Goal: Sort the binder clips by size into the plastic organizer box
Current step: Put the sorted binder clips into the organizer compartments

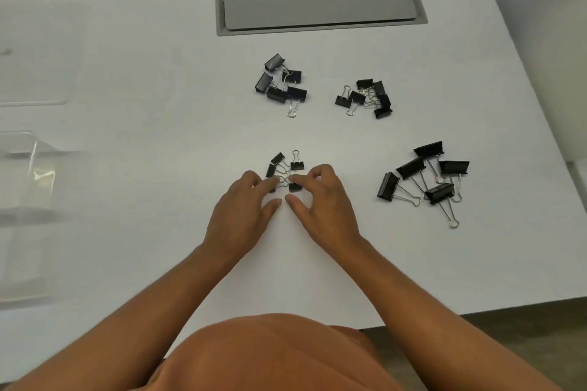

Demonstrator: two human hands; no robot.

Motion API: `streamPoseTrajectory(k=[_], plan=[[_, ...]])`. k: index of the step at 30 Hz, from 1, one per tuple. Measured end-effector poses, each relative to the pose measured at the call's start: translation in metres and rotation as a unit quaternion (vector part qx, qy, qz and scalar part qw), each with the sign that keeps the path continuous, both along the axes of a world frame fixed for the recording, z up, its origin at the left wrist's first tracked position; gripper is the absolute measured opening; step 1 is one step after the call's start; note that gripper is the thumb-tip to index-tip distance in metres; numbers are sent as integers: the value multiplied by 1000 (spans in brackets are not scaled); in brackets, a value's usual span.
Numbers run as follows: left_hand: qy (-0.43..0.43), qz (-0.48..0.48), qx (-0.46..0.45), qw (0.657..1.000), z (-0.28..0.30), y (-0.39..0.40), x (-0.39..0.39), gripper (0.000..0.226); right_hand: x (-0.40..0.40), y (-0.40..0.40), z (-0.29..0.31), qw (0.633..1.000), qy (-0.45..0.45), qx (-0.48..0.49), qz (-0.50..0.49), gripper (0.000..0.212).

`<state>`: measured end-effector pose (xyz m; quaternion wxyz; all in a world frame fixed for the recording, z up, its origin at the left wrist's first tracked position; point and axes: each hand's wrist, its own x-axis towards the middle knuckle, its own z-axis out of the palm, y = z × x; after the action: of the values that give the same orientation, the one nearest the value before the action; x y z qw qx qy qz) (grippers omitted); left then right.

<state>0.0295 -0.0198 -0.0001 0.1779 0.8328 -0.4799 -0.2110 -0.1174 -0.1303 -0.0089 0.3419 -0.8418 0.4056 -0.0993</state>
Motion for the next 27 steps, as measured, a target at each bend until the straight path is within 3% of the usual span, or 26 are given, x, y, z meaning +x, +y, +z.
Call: streamPoseTrajectory(k=[6,10,14,17,20,22,24,27], plan=[[-30,38,-47,998,-9,8,-10,12,-12,-2,-8,999,-31,-35,22,18],[-52,33,-65,996,-11,11,-13,4,-18,-1,-9,997,-57,-34,27,27],[0,93,-73,993,-4,9,-14,13,-20,-6,3,988,-122,92,5,37],[94,188,-80,974,6,8,-18,22,-18,-9,14,957,-148,242,-66,40],[307,321,-109,889,19,4,-24,14,-14,-10,24,914,-202,334,-114,32],[384,360,-129,840,26,3,-26,9,-13,-8,29,892,-227,368,-135,20],[397,342,-123,843,31,4,-26,15,-14,-4,30,891,-234,367,-129,19],[373,269,-75,885,35,9,-27,27,-16,4,28,922,-203,316,-90,18]])
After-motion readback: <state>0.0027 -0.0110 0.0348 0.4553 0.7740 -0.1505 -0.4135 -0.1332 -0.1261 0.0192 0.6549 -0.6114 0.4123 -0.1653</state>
